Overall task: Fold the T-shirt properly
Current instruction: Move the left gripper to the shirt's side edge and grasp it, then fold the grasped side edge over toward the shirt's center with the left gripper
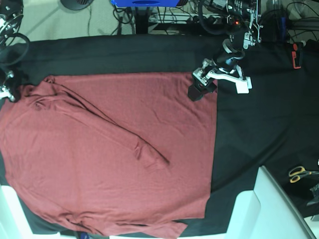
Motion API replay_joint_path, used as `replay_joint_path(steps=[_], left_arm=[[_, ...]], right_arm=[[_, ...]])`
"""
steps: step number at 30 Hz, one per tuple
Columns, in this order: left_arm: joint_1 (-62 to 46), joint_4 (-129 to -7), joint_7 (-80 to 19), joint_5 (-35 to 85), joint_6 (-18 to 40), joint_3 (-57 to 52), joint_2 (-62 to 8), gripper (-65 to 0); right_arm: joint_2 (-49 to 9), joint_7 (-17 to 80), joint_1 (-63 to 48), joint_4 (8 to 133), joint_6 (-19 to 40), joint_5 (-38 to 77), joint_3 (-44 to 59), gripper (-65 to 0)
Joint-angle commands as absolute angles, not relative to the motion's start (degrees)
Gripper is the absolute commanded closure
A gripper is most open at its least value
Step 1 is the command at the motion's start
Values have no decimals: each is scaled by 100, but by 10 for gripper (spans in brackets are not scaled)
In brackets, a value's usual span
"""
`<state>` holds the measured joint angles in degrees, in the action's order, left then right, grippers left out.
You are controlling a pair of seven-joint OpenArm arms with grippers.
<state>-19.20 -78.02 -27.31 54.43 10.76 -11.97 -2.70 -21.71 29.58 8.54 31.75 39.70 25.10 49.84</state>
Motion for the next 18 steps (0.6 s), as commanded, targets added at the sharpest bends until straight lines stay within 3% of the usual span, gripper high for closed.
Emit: replay_joint_path(steps=[1,4,7,14,18], left_arm=[[-1956,-7758,-3029,5332,901,-1200,-233,-535],[-1895,-7653,-3029,5332,901,-1200,-233,-298],[-1815,-7495,-3029,5332,901,-1209,-224,0],[-1895,-7969,-3073,5385,875,-1209,-215,0],[-1938,-8198,-3073,5385,875,-1182,-215,0]], right_arm=[[-2290,2958,910,3231,4000,2501,4980,-3],[-2290,2958,910,3240,4000,2501,4980,-3],[-2290,2958,901,3248,4000,2501,4980,-3],[-2404,3125,884,3266,3908,2501,4980,-3],[-2413,3380,910,3521,3319,2492,4971,-3]])
